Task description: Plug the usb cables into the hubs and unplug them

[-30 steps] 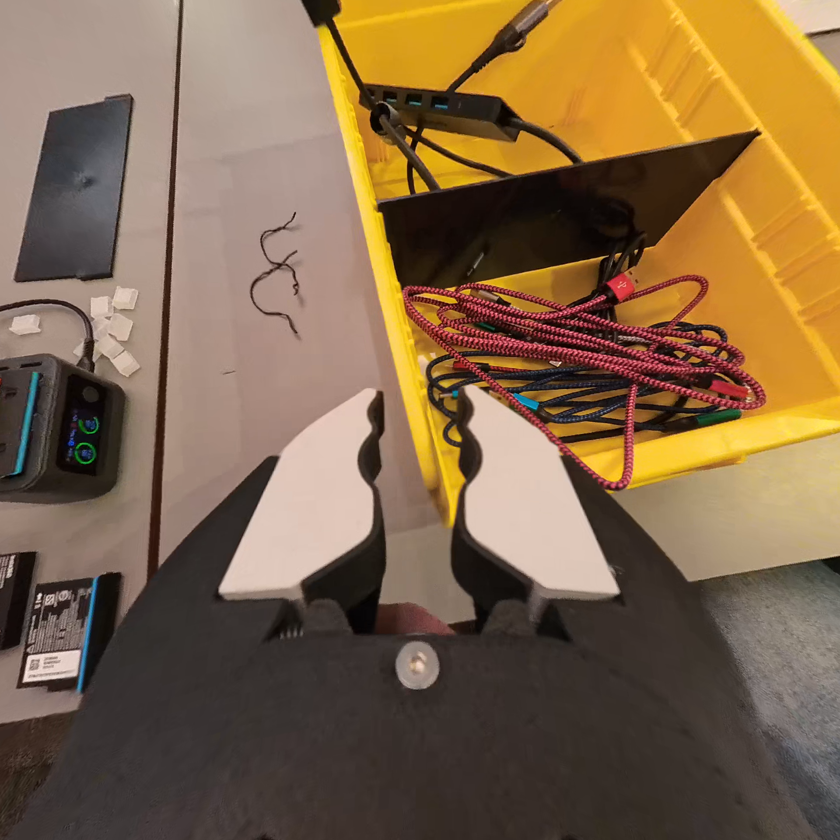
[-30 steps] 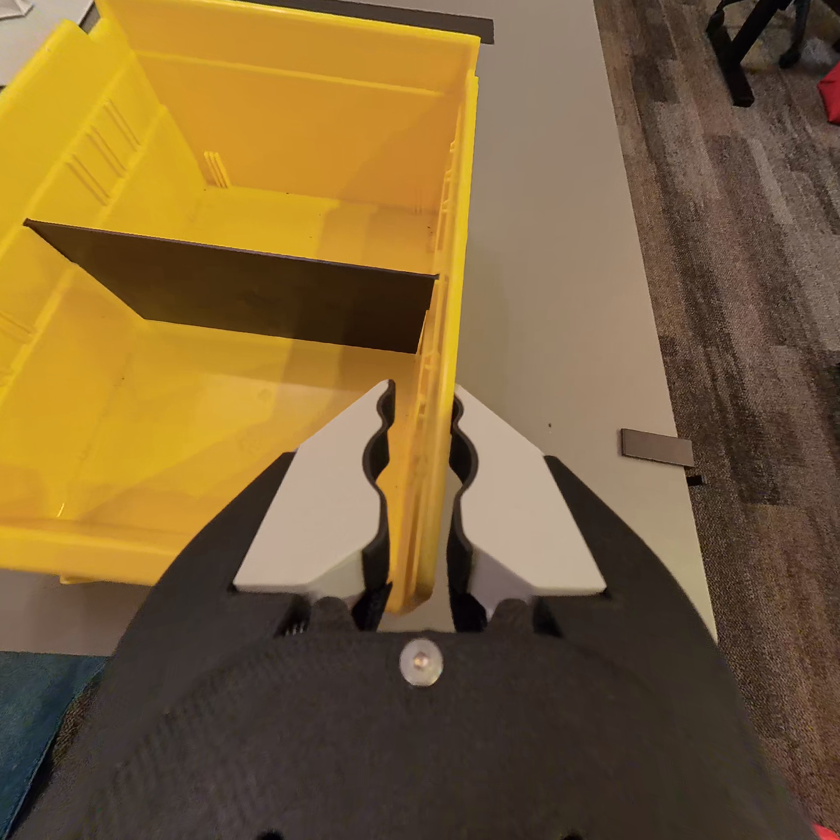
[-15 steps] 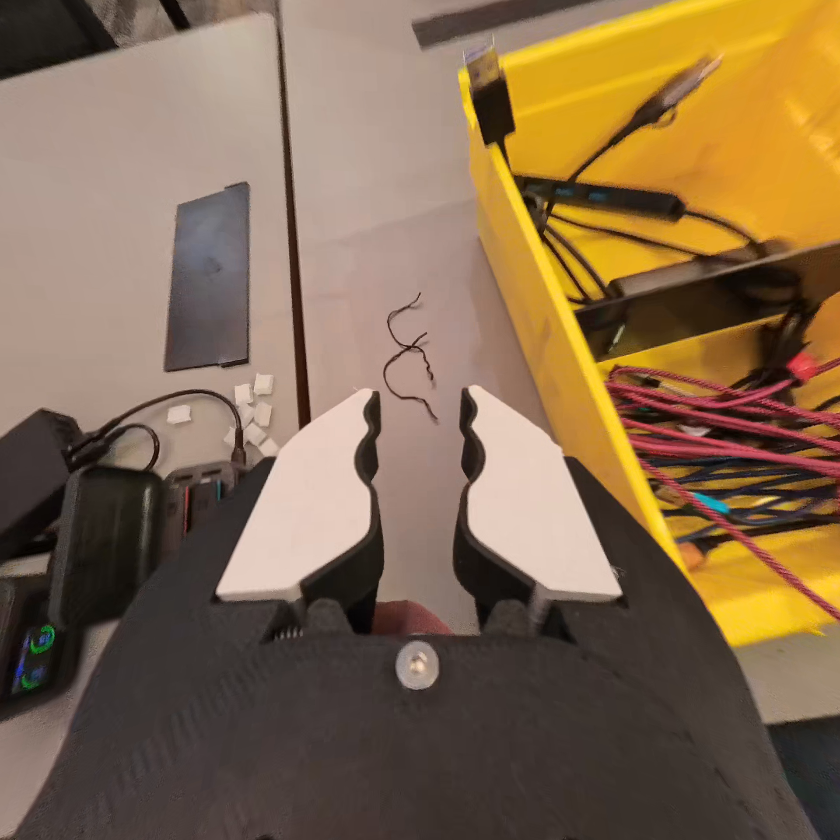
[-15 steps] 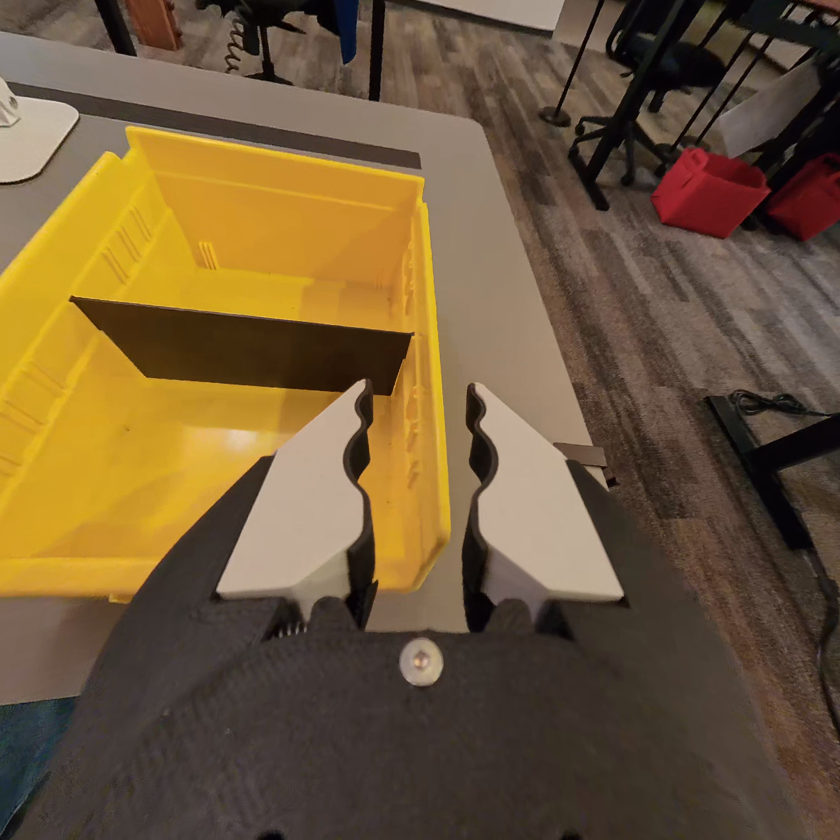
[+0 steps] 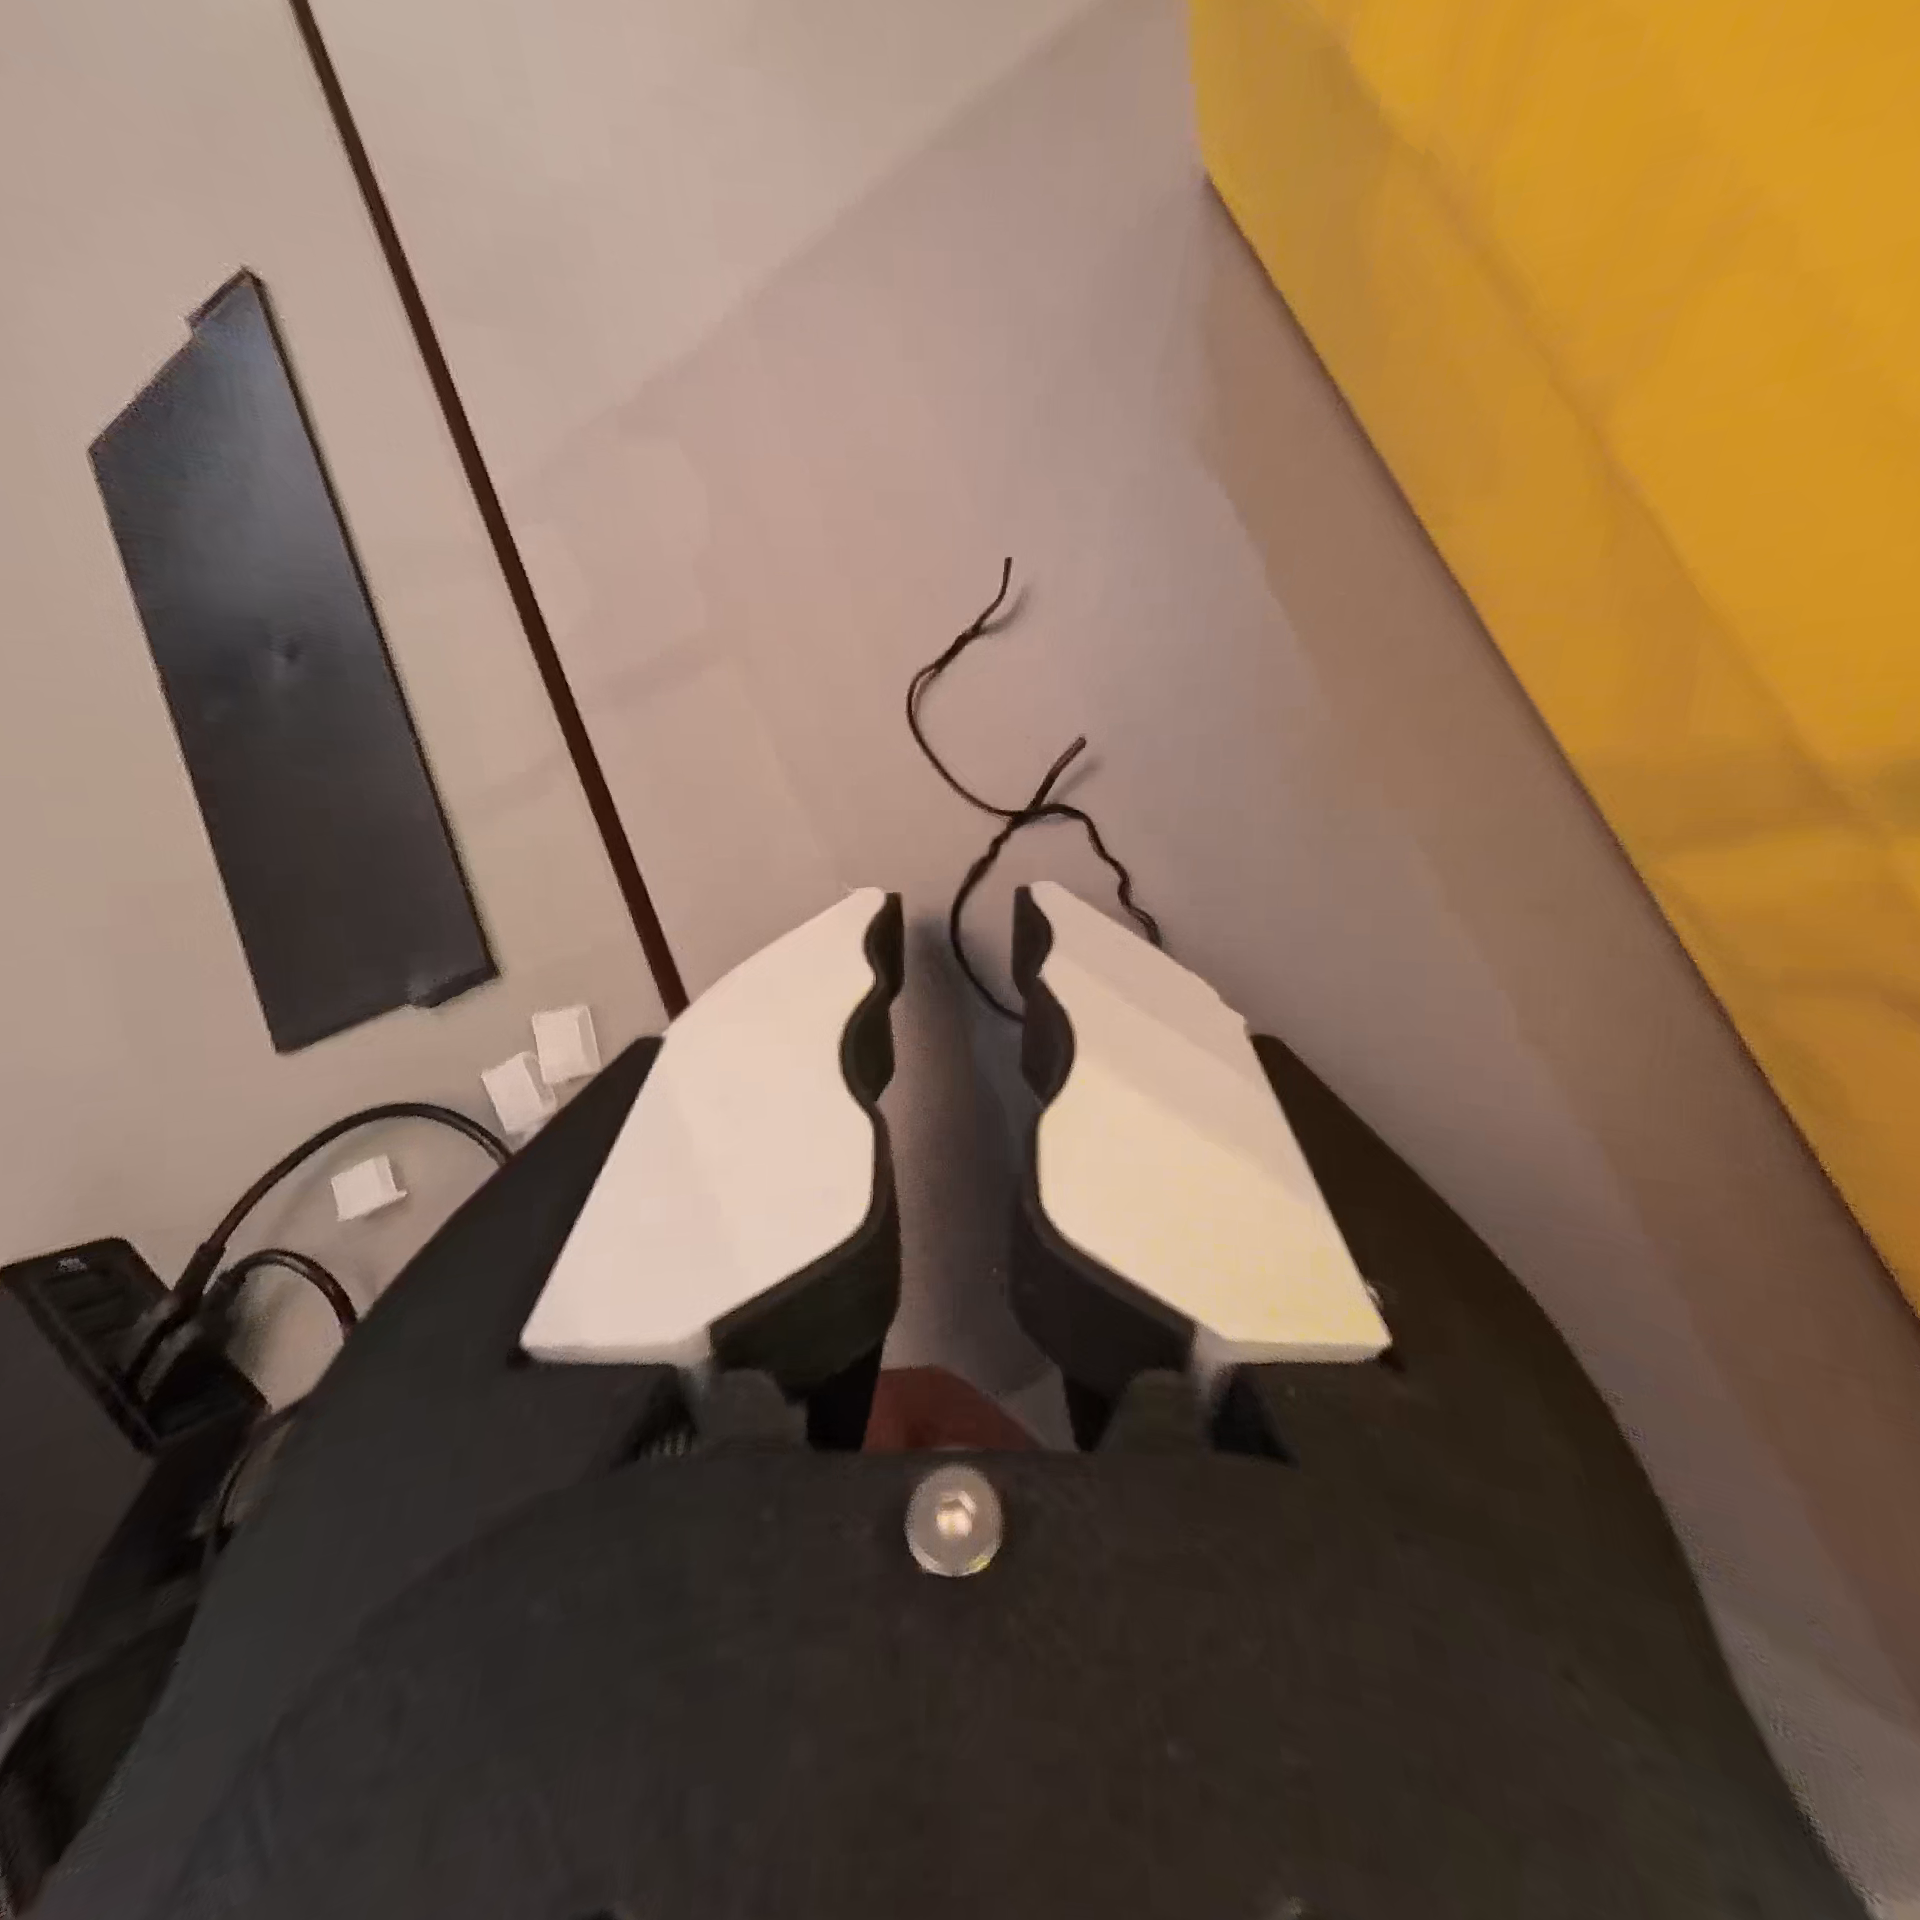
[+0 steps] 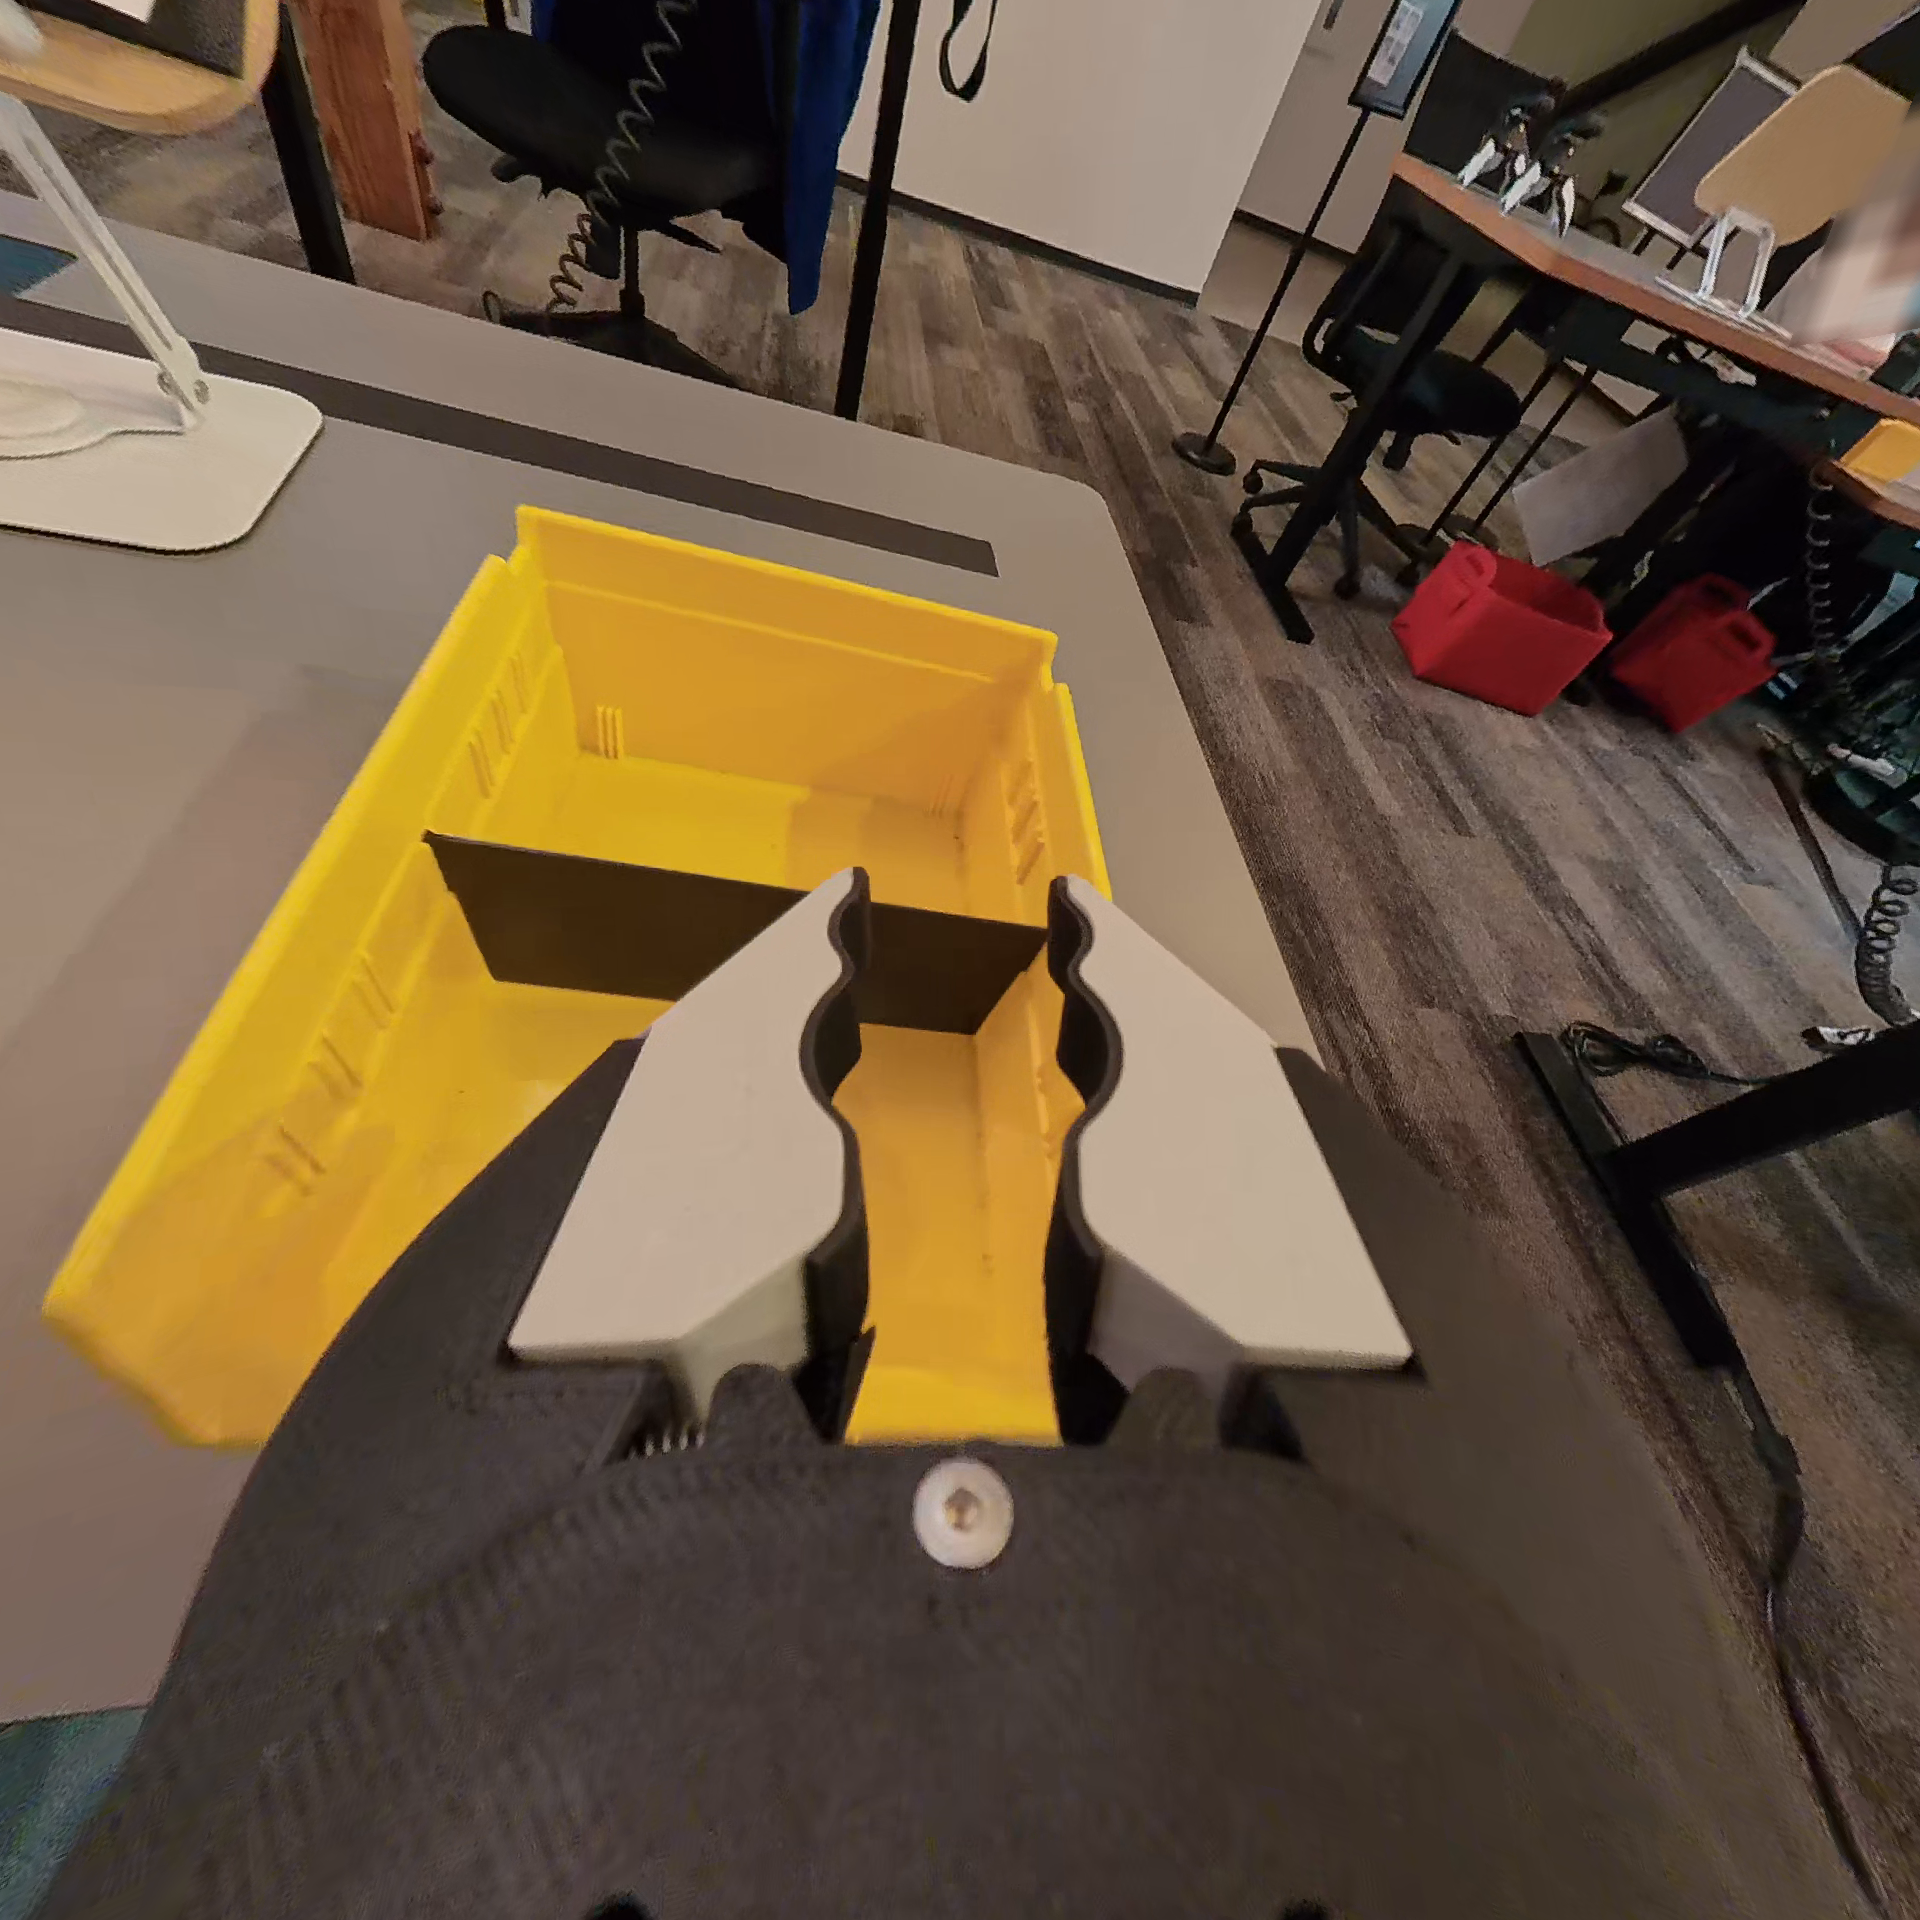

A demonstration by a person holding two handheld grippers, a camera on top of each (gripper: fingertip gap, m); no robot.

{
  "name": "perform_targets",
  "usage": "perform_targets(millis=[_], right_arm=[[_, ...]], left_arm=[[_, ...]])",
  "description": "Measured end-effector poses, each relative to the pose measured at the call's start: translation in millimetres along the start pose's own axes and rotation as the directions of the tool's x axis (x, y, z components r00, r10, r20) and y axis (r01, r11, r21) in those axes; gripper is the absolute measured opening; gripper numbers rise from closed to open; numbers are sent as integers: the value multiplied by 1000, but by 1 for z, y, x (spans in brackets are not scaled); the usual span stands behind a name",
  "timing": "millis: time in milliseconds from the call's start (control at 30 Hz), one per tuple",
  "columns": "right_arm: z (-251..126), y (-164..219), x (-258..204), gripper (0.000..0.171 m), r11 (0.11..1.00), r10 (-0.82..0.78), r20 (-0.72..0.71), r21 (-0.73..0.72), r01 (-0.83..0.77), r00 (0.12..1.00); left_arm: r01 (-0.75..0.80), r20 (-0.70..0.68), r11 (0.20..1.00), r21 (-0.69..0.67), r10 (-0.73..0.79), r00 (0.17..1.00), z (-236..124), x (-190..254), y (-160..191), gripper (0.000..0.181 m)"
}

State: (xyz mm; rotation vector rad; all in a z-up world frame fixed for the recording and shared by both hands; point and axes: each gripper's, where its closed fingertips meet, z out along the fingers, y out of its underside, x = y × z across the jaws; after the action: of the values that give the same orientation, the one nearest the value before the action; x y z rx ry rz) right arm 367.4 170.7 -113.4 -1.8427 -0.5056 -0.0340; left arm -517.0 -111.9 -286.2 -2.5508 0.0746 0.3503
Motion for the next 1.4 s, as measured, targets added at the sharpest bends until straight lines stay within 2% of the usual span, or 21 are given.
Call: perform_targets(millis=[67,100,333,500,633,700,733,767,800,833,933,1033,1067,1267,1333,1400], right_arm=[[2,-5,-7,31,1000,-10,6,8,10,1000],[3,-7,-11,31,1000,-13,10,9,13,1000],[9,-19,-32,29,999,-2,38,39,1,999],[10,-28,-44,28,998,-5,63,63,1,998],[12,-31,-52,26,997,2,81,76,-8,997],[12,-30,-55,25,997,8,91,77,-16,996],[11,-29,-57,25,997,11,94,77,-18,996],[11,-28,-58,25,997,14,97,77,-22,995],[11,-28,-59,25,997,17,102,78,-25,995],[11,-27,-60,25,997,17,106,77,-25,994],[10,-27,-60,25,996,16,108,80,-24,994],[10,-29,-59,24,995,23,110,90,-33,994],[9,-29,-59,24,995,22,110,91,-32,994],[11,-26,-59,24,995,31,118,89,-42,992],[11,-26,-59,24,995,36,123,92,-48,992],[11,-27,-60,24,995,33,125,94,-45,992]], left_arm=[[-11,-13,1000,3,11,1000,3,-2,-1,13],[-16,4,1000,-9,16,1000,5,-6,1,1],[-39,15,998,42,39,999,4,-9,2,0],[-13,5,991,137,13,1000,-18,-11,-8,0],[-29,8,990,138,28,1000,-22,-14,-14,0],[-24,-10,995,93,25,1000,-17,-12,-11,0],[-21,0,997,70,21,1000,-14,-14,-9,4],[-8,-5,998,61,9,1000,-10,-14,-9,26],[22,-37,999,36,-21,999,-5,-11,-6,39],[41,-64,999,4,-41,997,0,-7,-3,45],[55,-45,998,9,-55,997,6,-9,-6,34],[99,-54,995,-1,-98,994,10,-10,-7,14],[95,-52,995,4,-95,994,12,-9,-7,2],[59,13,998,27,-60,998,11,-12,-5,0],[87,-32,994,71,-85,996,7,-5,-9,0],[77,13,993,88,-78,997,-1,-12,-10,0]])
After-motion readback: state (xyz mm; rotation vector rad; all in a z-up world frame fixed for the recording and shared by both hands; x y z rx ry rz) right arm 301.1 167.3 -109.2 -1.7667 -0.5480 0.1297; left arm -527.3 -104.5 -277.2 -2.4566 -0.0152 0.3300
